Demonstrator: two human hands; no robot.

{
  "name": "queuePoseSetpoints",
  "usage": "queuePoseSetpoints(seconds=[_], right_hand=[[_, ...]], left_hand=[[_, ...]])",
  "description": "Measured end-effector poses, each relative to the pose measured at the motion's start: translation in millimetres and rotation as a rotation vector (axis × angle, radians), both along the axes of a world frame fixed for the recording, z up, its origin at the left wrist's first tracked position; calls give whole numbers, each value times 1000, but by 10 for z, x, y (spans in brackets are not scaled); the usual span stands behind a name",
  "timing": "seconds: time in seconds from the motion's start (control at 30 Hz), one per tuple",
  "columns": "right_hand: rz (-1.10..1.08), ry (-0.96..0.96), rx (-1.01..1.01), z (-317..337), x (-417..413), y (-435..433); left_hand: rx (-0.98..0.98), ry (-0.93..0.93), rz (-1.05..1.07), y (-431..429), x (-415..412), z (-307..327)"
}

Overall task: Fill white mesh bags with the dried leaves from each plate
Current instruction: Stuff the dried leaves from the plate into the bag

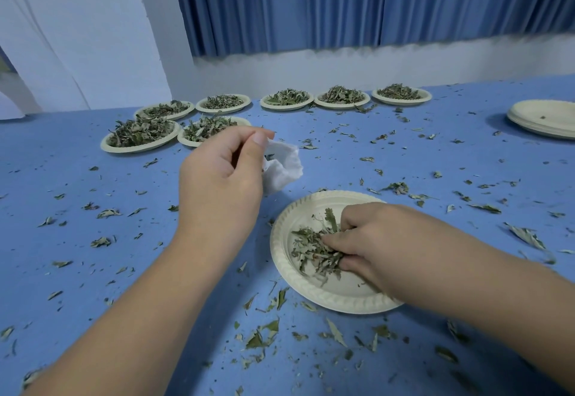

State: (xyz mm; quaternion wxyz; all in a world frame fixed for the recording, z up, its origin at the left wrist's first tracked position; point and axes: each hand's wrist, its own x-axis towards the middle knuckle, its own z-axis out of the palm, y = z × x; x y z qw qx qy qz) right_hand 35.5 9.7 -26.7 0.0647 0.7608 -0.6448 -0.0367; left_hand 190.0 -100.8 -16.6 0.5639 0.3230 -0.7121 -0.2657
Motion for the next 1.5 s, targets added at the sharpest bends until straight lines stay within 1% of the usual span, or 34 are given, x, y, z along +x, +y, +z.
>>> queuePoseSetpoints(seconds=[0.13, 0.27, 0.47, 0.57, 0.63, 0.77, 0.83, 0.93, 1.0, 1.07, 1.3, 1.4, 1.5], right_hand=[[41, -1, -48, 0, -11, 0], [48, -72, -89, -9, -66, 0], [10, -371, -118, 70, -171, 59], [-42, -639, -123, 154, -196, 80], [-66, -759, -122, 189, -213, 81], [-92, -878, -132, 219, -263, 70], [-97, -907, -120, 253, -272, 71], [-114, -923, -163, 349, -283, 77], [-133, -921, -189, 402, -279, 81], [-150, -877, -205, 437, -253, 73], [-210, -428, -220, 508, -59, -24], [-265, -294, -209, 514, 51, -81], [-321, -204, -193, 516, 138, -128]], left_hand=[[-34, -83, 14, -2, -3, -36], [-21, -141, -12, 7, -5, -59], [-17, -186, -31, 44, -25, -63], [-20, -205, -30, 64, -21, -60], [-18, -211, -25, 71, -23, -62], [-33, -231, -11, 92, -38, -53], [-50, -239, -13, 102, -42, -46], [-82, -264, -10, 114, -46, -37], [-94, -275, -10, 118, -54, -33], [-94, -281, -11, 120, -56, -30], [-64, -282, -56, 163, -76, -23], [-11, -260, -82, 179, -92, -36], [16, -259, -106, 198, -115, -43]])
